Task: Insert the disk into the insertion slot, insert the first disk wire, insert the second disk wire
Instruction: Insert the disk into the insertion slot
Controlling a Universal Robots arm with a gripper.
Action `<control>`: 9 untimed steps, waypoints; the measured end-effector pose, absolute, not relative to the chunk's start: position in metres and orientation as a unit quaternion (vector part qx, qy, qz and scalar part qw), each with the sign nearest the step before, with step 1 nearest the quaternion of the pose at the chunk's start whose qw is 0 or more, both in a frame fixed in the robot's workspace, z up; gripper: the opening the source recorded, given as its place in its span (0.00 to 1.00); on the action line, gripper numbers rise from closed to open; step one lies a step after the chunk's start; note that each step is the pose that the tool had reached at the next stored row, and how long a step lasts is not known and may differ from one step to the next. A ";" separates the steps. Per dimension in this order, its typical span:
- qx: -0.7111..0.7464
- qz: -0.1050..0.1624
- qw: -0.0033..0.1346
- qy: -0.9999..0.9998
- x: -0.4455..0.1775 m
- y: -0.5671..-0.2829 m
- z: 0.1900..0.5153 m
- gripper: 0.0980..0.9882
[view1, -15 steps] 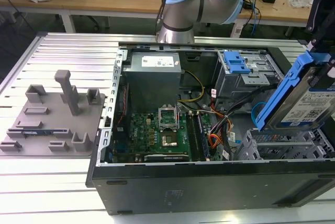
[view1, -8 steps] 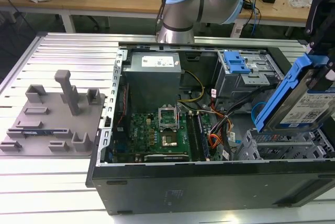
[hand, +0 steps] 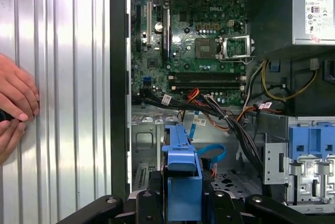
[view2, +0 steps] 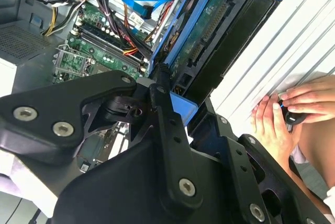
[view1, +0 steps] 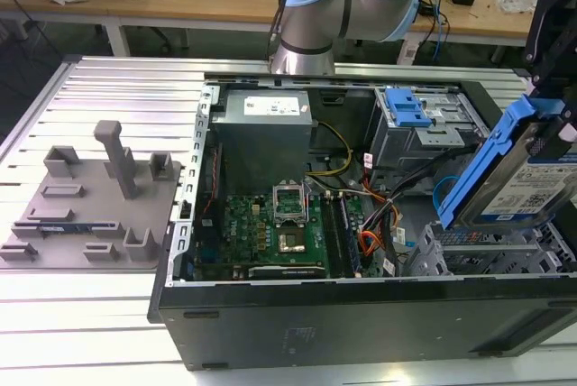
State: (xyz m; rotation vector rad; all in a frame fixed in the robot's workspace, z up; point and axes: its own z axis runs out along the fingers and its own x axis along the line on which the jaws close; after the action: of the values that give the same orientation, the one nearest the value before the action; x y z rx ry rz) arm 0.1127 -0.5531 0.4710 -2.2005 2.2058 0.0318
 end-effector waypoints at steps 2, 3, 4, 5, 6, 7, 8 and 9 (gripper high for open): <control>-0.706 0.010 0.013 0.708 0.113 -0.553 0.470 0.30; -0.706 0.010 0.013 0.708 0.113 -0.553 0.470 0.30; -0.706 0.010 0.013 0.708 0.114 -0.553 0.470 0.30; -0.706 0.010 0.013 0.708 0.114 -0.553 0.469 0.30; -0.706 0.010 0.013 0.708 0.114 -0.553 0.469 0.30; -0.706 0.010 0.013 0.708 0.114 -0.553 0.468 0.30; -0.706 0.010 0.013 0.708 0.114 -0.553 0.468 0.30; -0.706 0.010 0.013 0.708 0.114 -0.553 0.467 0.30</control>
State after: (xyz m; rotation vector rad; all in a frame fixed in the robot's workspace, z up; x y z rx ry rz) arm 0.1140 -0.5531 0.4671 -2.2006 2.2060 0.0323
